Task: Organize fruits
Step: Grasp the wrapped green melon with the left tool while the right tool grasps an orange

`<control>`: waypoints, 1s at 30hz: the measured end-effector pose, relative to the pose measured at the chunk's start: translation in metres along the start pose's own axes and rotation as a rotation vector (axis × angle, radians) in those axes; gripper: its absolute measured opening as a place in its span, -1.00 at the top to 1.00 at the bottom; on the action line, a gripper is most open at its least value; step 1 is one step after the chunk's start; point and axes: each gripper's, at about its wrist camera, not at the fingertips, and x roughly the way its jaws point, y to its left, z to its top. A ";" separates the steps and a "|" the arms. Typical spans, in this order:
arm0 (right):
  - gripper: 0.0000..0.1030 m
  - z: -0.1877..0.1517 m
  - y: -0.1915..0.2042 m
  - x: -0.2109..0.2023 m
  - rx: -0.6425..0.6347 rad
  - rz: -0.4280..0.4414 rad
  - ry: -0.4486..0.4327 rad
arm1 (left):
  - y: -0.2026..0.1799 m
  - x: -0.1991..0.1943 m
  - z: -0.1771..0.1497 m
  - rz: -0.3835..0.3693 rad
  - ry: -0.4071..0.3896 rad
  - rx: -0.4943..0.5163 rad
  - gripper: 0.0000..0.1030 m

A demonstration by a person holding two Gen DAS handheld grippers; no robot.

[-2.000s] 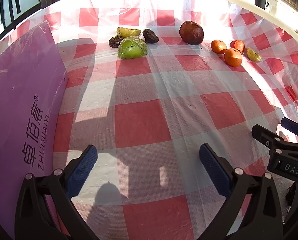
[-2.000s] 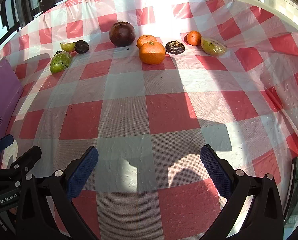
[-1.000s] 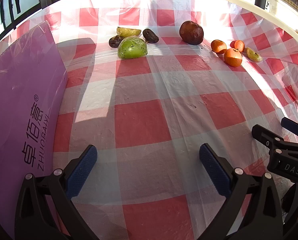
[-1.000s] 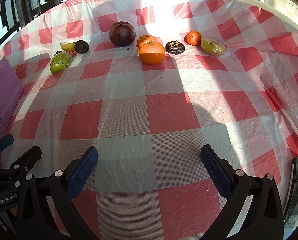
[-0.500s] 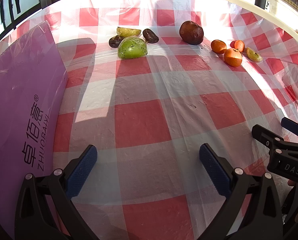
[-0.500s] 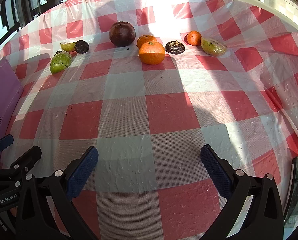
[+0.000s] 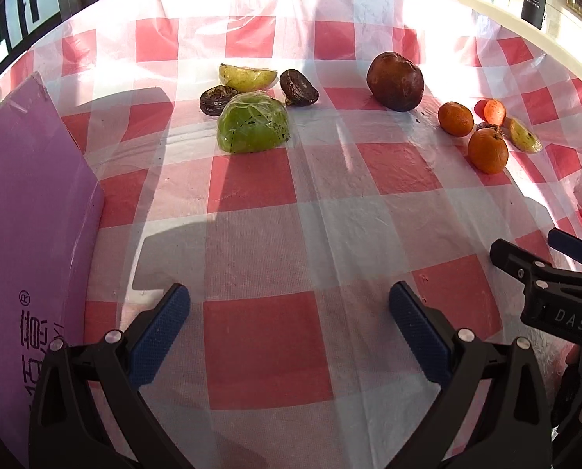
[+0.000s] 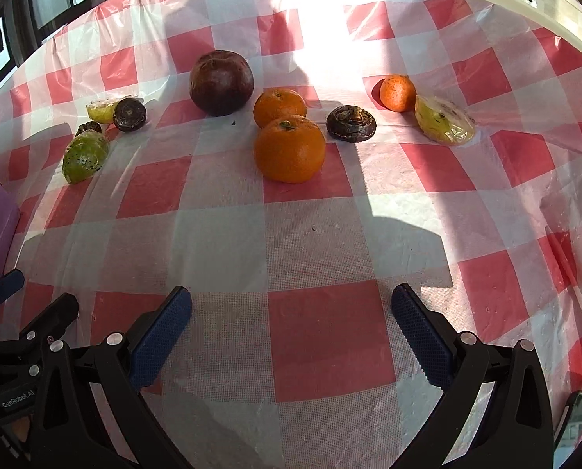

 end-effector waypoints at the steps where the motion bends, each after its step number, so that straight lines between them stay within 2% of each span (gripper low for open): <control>1: -0.92 0.009 0.002 0.007 -0.004 0.008 -0.003 | 0.002 0.006 0.009 0.011 -0.002 -0.019 -0.97; 4: -0.90 0.035 0.003 0.024 0.001 0.000 -0.003 | 0.009 0.022 0.033 0.016 -0.009 -0.069 -0.97; 9: -0.67 0.054 0.003 0.037 0.024 -0.016 -0.034 | 0.022 0.047 0.071 0.023 -0.021 -0.129 -0.96; 13: -0.16 0.050 0.010 0.033 -0.023 -0.004 -0.070 | 0.028 0.062 0.093 0.050 -0.029 -0.146 -0.88; 14: -0.11 0.050 0.012 0.033 -0.034 -0.003 -0.075 | 0.028 0.064 0.096 0.061 -0.027 -0.141 -0.84; 16: -0.07 0.049 0.013 0.034 -0.039 0.004 -0.078 | 0.025 0.067 0.100 0.090 -0.024 -0.118 -0.74; 19: -0.06 0.051 0.010 0.037 -0.022 0.021 -0.082 | 0.023 0.066 0.103 0.074 -0.035 -0.097 -0.62; 20: 0.02 0.051 0.009 0.037 -0.023 0.025 -0.084 | 0.021 0.065 0.104 0.079 -0.041 -0.098 -0.45; 21: 0.09 0.049 0.009 0.036 -0.016 0.025 -0.088 | 0.021 0.063 0.103 0.078 -0.050 -0.096 -0.18; 25: 0.13 0.049 0.004 0.037 0.009 0.047 -0.093 | 0.023 0.054 0.099 0.045 -0.065 -0.104 -0.17; 28: 0.14 0.050 0.006 0.038 0.007 0.042 -0.089 | 0.039 0.041 0.087 -0.034 -0.101 -0.170 -0.17; 30: 0.14 0.049 0.002 0.037 0.030 0.071 -0.093 | 0.044 0.025 0.072 -0.034 -0.135 -0.205 -0.17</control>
